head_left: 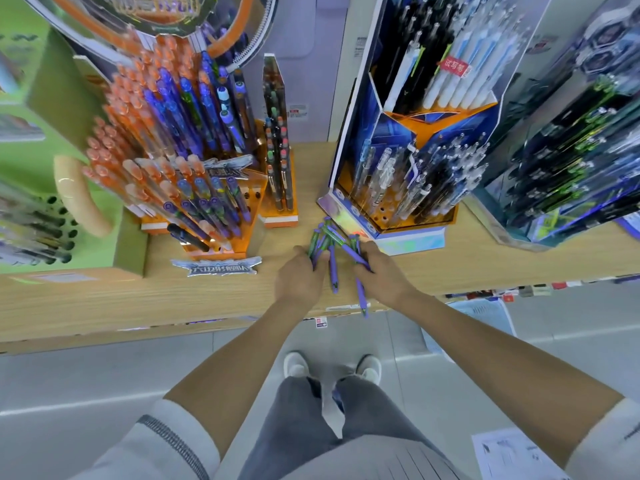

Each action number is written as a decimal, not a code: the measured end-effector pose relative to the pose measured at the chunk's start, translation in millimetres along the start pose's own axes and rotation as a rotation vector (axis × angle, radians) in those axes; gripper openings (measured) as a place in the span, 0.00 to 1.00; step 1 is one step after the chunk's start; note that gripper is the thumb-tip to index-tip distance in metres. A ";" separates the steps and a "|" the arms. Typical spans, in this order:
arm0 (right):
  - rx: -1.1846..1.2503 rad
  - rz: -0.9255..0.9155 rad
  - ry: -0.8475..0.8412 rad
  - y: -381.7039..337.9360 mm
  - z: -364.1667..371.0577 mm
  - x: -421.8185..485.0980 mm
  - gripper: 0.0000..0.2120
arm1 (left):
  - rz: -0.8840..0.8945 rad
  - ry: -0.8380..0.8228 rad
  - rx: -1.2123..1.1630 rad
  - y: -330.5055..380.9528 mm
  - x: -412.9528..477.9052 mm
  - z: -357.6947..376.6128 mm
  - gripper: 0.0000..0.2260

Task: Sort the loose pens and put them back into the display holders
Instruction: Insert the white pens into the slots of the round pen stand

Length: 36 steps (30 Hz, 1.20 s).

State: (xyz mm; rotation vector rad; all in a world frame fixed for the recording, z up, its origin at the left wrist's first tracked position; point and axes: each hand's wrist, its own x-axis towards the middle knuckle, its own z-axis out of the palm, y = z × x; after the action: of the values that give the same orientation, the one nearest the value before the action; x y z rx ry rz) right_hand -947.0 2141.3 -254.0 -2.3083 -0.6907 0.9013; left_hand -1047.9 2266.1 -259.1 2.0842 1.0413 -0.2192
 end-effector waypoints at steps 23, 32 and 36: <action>0.503 0.050 -0.009 5.2 3.4 2.8 0.12 | -0.120 0.135 -0.048 2.2 -7.5 3.3 0.15; 0.301 0.010 0.007 -3.5 4.5 4.6 0.10 | -0.060 0.117 0.048 -8.4 -9.4 7.4 0.18; 0.375 0.053 0.012 10.3 -6.2 -9.9 0.06 | -0.084 0.141 0.096 -8.1 -8.1 10.5 0.17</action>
State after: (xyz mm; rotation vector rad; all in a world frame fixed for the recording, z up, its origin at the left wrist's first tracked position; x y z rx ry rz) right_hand -946.2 2125.8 -252.7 -2.0026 -0.4144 0.9504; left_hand -1057.3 2256.7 -267.2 2.1696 1.2256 -0.1693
